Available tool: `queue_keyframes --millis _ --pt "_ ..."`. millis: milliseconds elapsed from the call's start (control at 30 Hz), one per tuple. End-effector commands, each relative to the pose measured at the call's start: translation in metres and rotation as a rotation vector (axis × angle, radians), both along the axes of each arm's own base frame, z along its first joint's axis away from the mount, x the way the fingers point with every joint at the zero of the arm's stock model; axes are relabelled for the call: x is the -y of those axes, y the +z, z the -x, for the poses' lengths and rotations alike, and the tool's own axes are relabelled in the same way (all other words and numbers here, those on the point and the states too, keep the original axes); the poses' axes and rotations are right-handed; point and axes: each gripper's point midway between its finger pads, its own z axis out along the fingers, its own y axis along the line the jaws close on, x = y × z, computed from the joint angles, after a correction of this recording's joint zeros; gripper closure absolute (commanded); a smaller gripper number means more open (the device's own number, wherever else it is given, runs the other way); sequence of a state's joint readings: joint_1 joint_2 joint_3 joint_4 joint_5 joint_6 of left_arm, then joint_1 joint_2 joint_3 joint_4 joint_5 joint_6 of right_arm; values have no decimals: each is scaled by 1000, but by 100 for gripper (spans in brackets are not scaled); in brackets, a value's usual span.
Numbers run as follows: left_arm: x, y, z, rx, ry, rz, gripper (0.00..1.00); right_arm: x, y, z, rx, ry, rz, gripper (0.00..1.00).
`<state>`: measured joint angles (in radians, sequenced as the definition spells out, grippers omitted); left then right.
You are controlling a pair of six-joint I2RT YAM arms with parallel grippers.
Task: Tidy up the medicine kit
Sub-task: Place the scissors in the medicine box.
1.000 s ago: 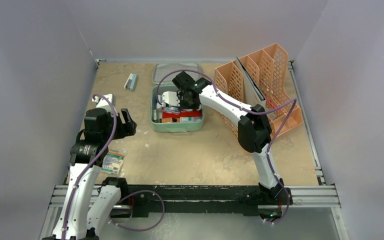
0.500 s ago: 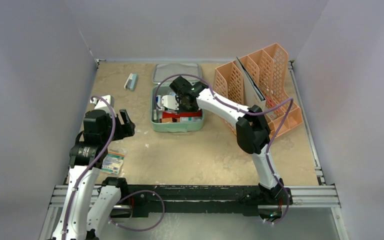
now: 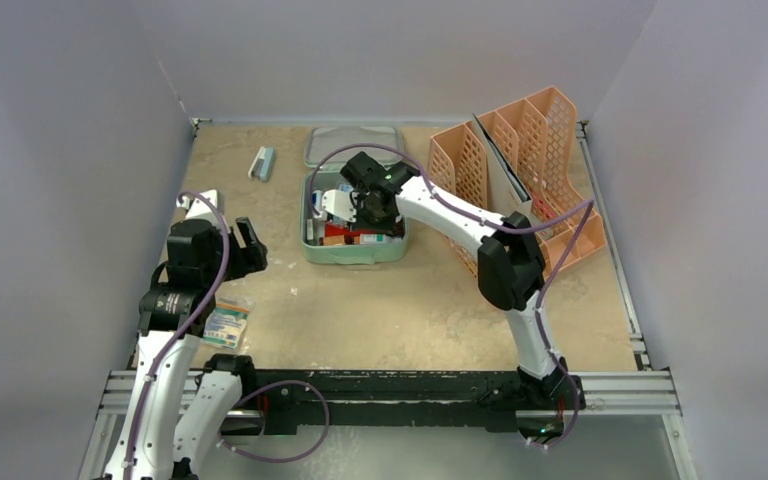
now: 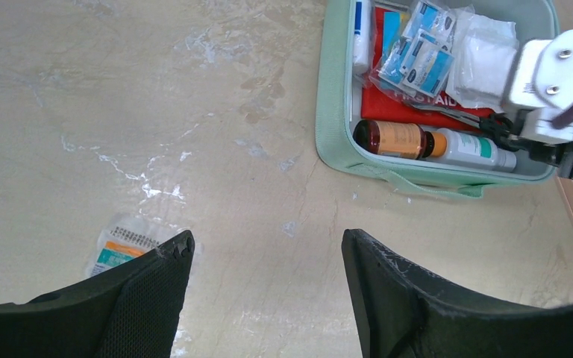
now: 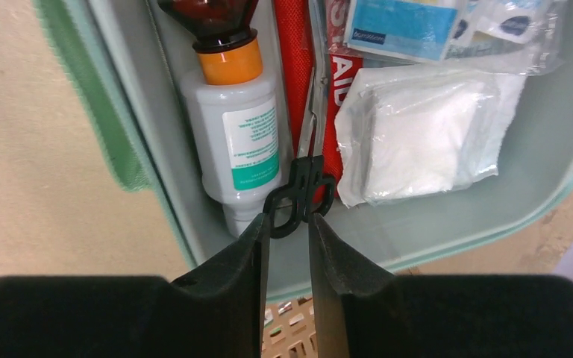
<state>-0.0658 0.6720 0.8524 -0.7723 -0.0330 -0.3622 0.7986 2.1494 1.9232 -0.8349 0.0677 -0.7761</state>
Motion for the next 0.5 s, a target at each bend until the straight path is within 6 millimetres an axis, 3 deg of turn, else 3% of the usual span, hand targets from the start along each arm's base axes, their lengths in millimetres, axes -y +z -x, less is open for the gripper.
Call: queue_keyframes --millis 0,100,200,300,400,467 --pt "-1 3 -7 26 39 25 29 -12 50 20 -18 -2 -157 71" --pt "-2 -10 -12 -7 82 57 30 -14 57 24 -25 -18 -191 70" --pt "-8 -29 -14 -86 184 91 30 -18 73 27 -22 -59 -263 62" --pt "-15 -50 -9 -211 317 123 30 -35 101 45 -75 -60 -424 58" --pt "-19 -72 0 -334 443 147 30 -53 131 61 -110 -97 -637 46" --pt "-27 -86 7 -401 544 134 31 -60 141 80 -167 -74 -739 43"
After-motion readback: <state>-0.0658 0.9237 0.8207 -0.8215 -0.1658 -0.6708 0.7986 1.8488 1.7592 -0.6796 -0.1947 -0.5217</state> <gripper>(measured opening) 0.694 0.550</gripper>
